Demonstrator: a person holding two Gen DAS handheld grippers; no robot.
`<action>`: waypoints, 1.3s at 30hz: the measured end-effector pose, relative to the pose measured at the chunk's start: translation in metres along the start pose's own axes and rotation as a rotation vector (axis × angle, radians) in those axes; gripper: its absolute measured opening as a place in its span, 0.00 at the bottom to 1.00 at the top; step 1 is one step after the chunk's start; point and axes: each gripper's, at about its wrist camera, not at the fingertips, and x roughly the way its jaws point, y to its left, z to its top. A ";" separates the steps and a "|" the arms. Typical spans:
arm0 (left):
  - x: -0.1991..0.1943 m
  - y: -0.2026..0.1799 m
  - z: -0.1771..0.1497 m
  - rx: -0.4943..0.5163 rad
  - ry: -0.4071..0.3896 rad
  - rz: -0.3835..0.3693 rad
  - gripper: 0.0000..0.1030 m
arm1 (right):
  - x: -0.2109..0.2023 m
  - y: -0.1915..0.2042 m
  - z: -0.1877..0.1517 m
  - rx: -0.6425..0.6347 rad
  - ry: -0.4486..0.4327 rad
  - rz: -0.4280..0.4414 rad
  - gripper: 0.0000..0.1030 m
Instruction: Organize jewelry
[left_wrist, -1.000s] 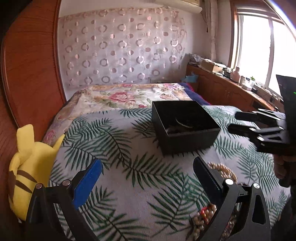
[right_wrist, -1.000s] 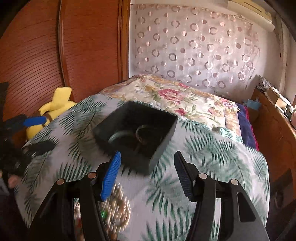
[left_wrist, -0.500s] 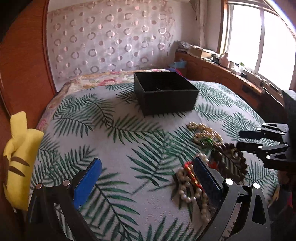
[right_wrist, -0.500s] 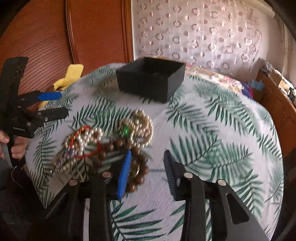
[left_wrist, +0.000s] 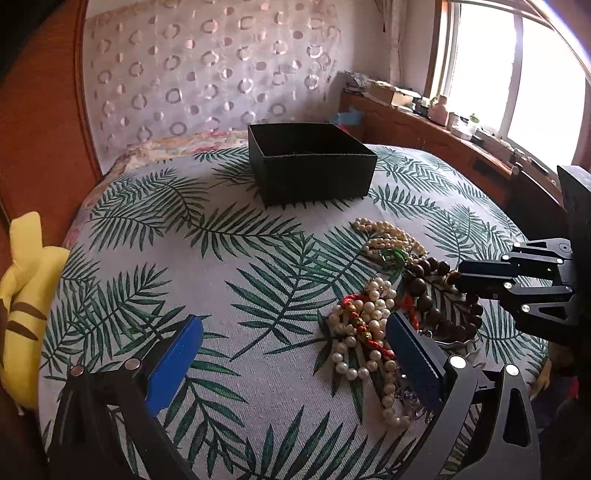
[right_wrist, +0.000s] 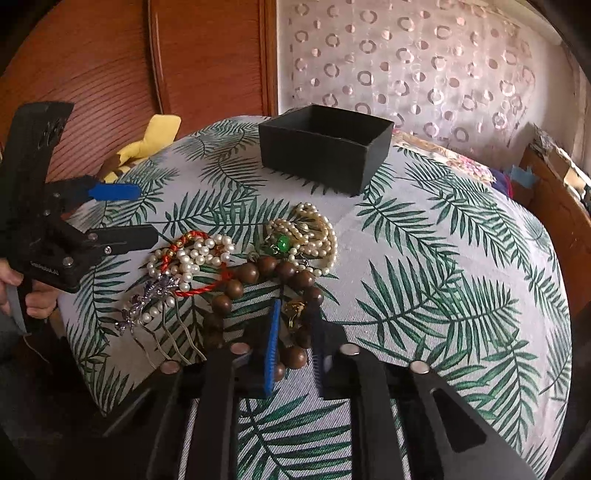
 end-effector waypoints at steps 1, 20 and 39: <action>0.000 0.000 0.000 0.000 -0.001 0.000 0.93 | 0.000 0.001 0.000 -0.004 0.001 -0.003 0.11; -0.004 -0.004 -0.003 0.003 -0.005 -0.019 0.93 | -0.020 -0.009 0.000 0.042 -0.044 0.002 0.03; -0.001 -0.054 -0.019 0.068 0.062 -0.158 0.35 | -0.034 -0.029 -0.024 0.111 -0.047 -0.042 0.03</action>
